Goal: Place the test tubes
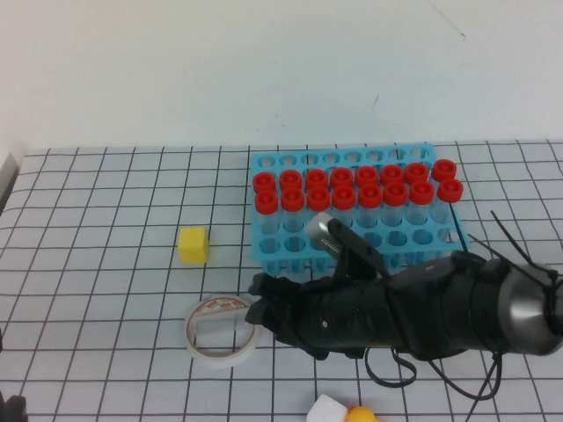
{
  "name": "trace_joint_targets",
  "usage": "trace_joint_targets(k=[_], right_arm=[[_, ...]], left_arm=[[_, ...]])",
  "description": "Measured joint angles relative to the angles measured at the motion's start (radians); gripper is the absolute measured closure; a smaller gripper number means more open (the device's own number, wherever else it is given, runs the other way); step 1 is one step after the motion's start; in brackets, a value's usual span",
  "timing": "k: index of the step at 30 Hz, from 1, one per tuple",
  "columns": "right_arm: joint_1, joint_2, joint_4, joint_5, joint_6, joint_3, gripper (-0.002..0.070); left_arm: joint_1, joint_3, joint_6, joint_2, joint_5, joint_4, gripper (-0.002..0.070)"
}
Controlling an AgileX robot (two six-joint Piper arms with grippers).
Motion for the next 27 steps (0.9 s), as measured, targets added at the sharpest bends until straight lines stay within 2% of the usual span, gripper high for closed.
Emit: trace_joint_targets(k=[4, 10, 27], right_arm=[[0.0, 0.0, 0.0, -0.034, -0.013, 0.0, 0.0281], [0.0, 0.0, 0.002, -0.056, -0.014, 0.0, 0.0225], [0.0, 0.032, 0.002, -0.02, -0.017, -0.022, 0.0216]], left_arm=[[0.0, 0.0, 0.0, 0.0, 0.0, -0.004, 0.0676], [0.0, 0.0, 0.007, 0.0, 0.0, -0.008, 0.0676], [0.0, 0.0, 0.013, 0.0, 0.001, -0.019, 0.0676]])
